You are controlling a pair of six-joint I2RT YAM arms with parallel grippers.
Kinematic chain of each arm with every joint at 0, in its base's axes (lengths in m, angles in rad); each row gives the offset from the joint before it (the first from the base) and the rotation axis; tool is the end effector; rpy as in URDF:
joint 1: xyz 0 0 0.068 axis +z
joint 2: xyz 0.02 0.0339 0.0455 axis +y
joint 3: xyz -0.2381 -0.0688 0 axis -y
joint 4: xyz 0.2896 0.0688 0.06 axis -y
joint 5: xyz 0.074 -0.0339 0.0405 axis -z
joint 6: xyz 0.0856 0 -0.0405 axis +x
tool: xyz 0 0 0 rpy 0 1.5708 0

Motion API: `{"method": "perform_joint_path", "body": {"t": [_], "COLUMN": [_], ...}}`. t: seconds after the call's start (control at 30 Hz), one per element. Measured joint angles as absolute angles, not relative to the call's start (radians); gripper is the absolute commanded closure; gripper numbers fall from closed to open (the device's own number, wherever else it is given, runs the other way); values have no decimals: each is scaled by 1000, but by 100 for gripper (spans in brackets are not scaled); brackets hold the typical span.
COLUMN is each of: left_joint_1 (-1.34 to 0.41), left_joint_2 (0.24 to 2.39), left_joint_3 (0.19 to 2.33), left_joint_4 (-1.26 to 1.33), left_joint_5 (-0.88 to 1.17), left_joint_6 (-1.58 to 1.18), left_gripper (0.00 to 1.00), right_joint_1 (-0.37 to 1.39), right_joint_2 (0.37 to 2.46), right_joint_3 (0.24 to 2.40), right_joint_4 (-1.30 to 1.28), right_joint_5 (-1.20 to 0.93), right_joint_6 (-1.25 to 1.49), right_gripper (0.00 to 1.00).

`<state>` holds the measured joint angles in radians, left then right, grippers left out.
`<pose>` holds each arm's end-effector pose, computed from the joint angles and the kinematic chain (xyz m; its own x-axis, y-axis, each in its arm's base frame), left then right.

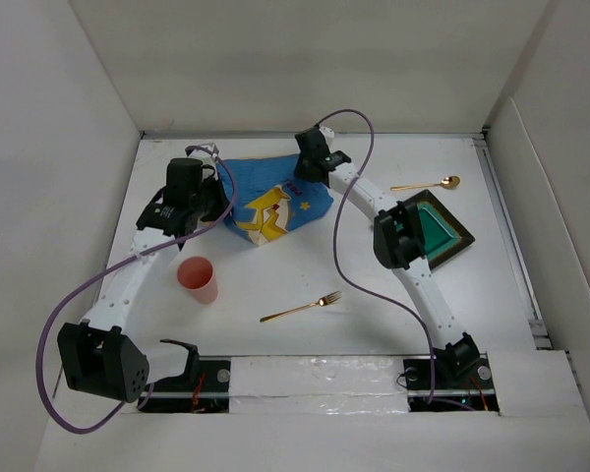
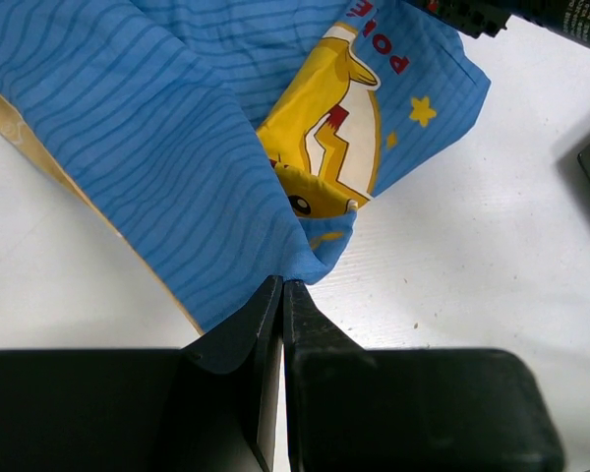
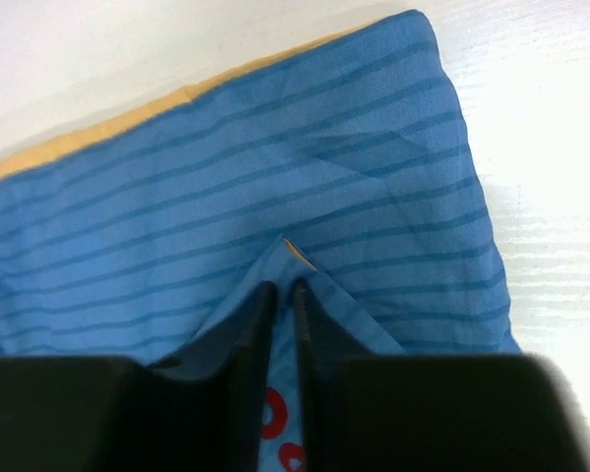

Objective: Set the dinner table for one person

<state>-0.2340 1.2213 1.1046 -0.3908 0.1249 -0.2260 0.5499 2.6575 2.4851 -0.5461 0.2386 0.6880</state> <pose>0.3594 -0.0966 0.2858 -0.5360 -0.1008 -0.8382 0.2215 0.9413 -0.2548 0.5602 0.3197 0.1303 -0.6597 0.3193 -0.6803 0.0813 0.9302 0.3578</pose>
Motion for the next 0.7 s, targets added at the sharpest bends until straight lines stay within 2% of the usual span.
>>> {"method": "perform_joint_path", "body": {"t": [0.1, 0.37, 0.7], "left_joint_1": [-234, -234, -234], "left_joint_2": [1221, 1221, 1222], "left_joint_3": [1105, 1113, 1280], "left_joint_4": [-391, -397, -404], "left_joint_5": [124, 81, -52], "left_joint_6": [-226, -226, -261], "left_gripper": [100, 100, 100], "right_joint_1": [550, 553, 558], "right_joint_2": [2644, 2485, 1872], "right_joint_3": [2427, 2207, 1821], "right_joint_4": [-517, -429, -277], "right_joint_5": [243, 279, 348], "right_joint_6": [687, 669, 588], "right_gripper": [100, 100, 100]}}
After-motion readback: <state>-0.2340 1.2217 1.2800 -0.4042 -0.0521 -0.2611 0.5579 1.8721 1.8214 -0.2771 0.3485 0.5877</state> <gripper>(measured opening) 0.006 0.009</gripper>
